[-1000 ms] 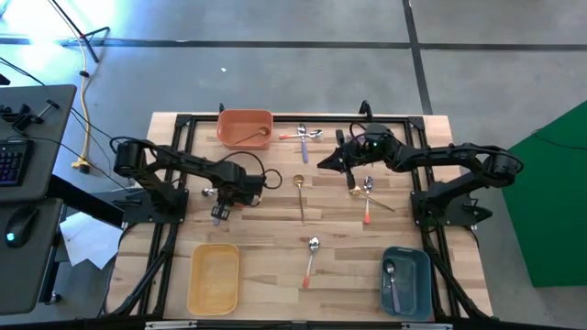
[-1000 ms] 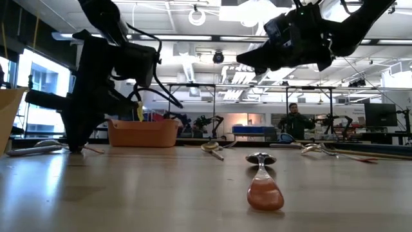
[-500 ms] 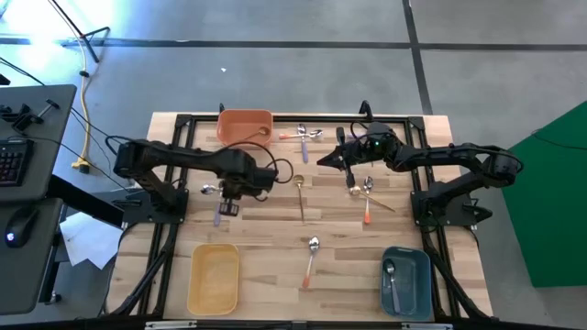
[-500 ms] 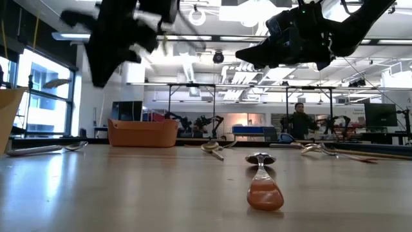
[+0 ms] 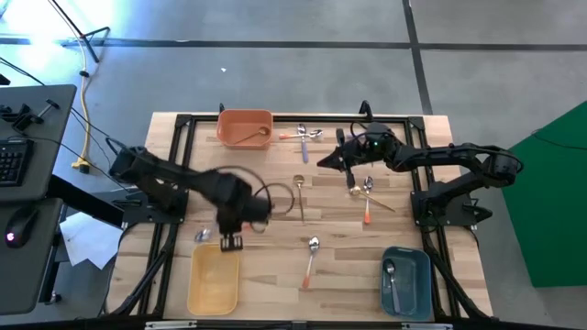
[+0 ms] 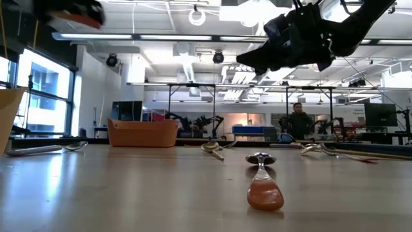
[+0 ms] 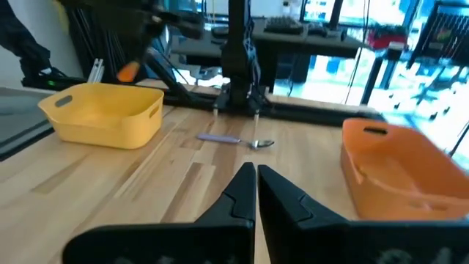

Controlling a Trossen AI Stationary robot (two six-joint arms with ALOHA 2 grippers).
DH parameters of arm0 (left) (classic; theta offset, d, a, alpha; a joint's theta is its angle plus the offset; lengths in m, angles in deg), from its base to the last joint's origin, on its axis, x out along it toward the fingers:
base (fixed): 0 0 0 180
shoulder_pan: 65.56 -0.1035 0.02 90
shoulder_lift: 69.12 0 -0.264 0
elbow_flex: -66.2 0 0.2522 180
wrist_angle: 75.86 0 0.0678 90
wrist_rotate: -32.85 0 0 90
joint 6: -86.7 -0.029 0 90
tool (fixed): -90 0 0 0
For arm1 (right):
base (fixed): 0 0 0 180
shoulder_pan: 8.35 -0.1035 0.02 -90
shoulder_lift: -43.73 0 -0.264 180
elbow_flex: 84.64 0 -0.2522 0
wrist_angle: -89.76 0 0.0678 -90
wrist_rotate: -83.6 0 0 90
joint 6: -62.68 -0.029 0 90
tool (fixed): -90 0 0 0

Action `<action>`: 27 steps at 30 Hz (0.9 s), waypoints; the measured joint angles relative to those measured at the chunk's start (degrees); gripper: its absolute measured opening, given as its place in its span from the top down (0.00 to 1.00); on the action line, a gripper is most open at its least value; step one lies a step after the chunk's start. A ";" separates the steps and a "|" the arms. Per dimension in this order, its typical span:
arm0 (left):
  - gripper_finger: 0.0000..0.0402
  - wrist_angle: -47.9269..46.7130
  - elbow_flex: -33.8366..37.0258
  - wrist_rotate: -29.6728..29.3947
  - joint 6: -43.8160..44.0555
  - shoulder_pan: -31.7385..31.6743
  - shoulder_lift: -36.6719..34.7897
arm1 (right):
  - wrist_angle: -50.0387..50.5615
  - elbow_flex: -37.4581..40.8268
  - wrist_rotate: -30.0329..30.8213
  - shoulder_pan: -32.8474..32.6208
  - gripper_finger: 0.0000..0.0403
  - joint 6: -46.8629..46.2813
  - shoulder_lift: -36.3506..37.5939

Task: Sort silverware by color (type)
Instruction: Put the middle left orange spoon into the yellow bin

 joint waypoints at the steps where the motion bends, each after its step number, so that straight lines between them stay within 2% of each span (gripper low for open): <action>1: 0.99 0.07 0.00 1.06 3.43 1.36 0.00 | 0.67 0.00 0.50 -0.34 1.00 -0.19 0.00; 7: 0.99 7.64 0.00 3.30 25.53 7.30 0.00 | 5.41 0.00 6.10 -3.81 1.00 0.32 -0.02; 9: 0.99 13.11 0.46 2.74 32.01 8.60 0.00 | 6.13 0.00 6.52 -4.83 1.00 0.33 -0.02; 14: 0.99 20.01 4.80 -0.34 47.05 11.86 -0.02 | 9.05 -0.02 6.65 -7.62 1.00 -0.12 -0.02; 17: 0.99 24.78 8.56 0.06 53.84 14.42 0.00 | 11.80 -0.02 6.85 -8.80 1.00 -0.12 -0.02; 20: 0.99 30.23 11.30 0.13 59.27 16.50 0.00 | 13.82 -0.02 9.79 -9.67 1.00 -0.17 -0.02; 27: 0.99 29.39 15.27 -2.31 68.58 20.64 0.00 | 15.26 -0.02 11.66 -11.95 1.00 -0.73 -0.02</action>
